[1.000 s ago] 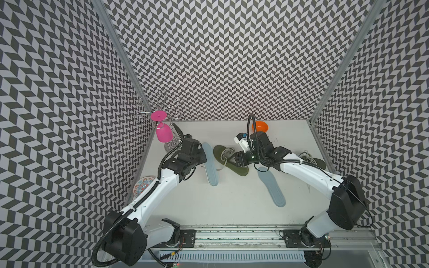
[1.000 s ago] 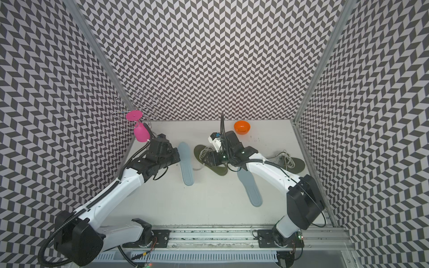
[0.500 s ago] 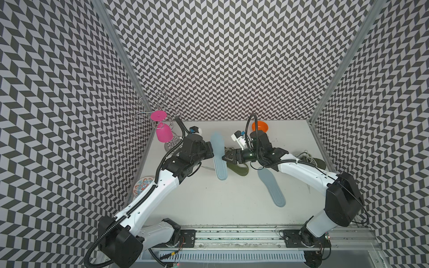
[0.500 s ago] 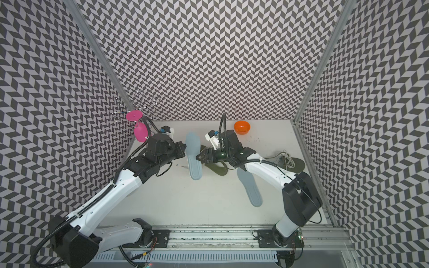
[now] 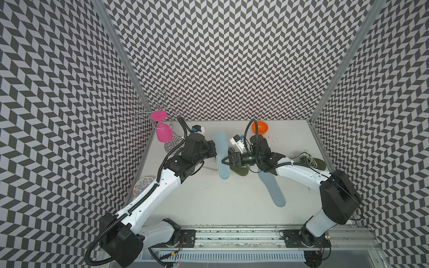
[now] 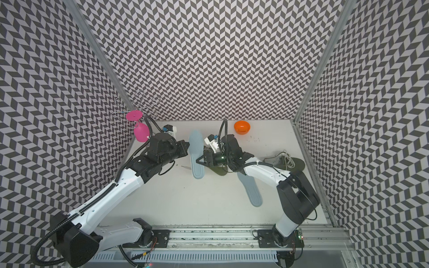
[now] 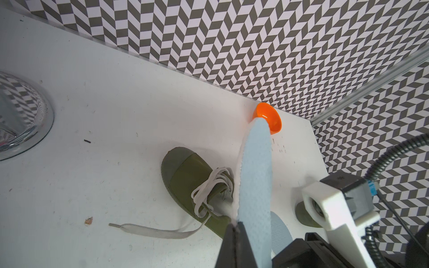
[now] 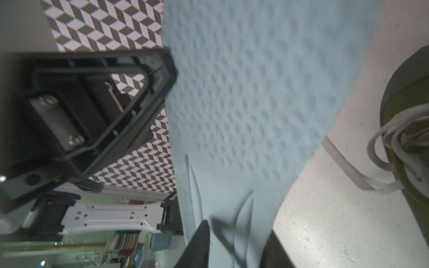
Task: Insert the insole into the shoe
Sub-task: Pick up the insole from the center of the board.
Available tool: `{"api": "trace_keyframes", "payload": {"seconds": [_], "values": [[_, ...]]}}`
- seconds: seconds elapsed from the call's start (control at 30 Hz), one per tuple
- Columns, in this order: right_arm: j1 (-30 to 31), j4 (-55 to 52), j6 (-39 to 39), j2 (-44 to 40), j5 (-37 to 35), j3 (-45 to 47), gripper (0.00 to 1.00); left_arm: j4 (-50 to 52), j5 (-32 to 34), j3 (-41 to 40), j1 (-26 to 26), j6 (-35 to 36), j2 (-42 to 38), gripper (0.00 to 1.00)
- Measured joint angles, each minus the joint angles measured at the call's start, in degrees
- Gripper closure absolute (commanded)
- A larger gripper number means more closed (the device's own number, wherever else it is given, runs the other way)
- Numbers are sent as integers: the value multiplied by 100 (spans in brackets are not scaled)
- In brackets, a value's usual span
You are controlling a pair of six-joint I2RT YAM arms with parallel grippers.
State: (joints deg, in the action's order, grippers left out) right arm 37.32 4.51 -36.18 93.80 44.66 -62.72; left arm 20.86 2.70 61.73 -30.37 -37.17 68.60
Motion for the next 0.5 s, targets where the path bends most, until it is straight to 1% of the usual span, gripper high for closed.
{"api": "trace_keyframes", "payload": {"seconds": [0.13, 0.2, 0.23, 0.27, 0.33, 0.37, 0.43, 0.5], "values": [[-28, 17, -31, -2, 7, 0, 92, -66, -26, 0, 0, 9, 70, 100], [-74, -31, 17, -2, 2, 0, 96, -72, -42, 0, 2, 44, 162, 100], [-94, -92, 63, -2, -2, 0, 96, -74, -42, 0, 2, 76, 223, 90], [-120, -164, 111, -2, -7, 0, 96, -72, -46, 2, 2, 131, 282, 79], [-199, -413, 337, -2, -70, -15, 96, 24, -94, 68, 2, 326, 431, 51], [-240, -590, 501, -2, -144, -63, 96, 116, -140, 131, 2, 450, 505, 39], [-291, -1043, 931, -2, -306, -229, 96, 332, -243, 299, 17, 815, 645, 29], [-330, -1563, 1491, -2, -533, -470, 97, 603, -424, 535, 111, 1338, 778, 25]]}}
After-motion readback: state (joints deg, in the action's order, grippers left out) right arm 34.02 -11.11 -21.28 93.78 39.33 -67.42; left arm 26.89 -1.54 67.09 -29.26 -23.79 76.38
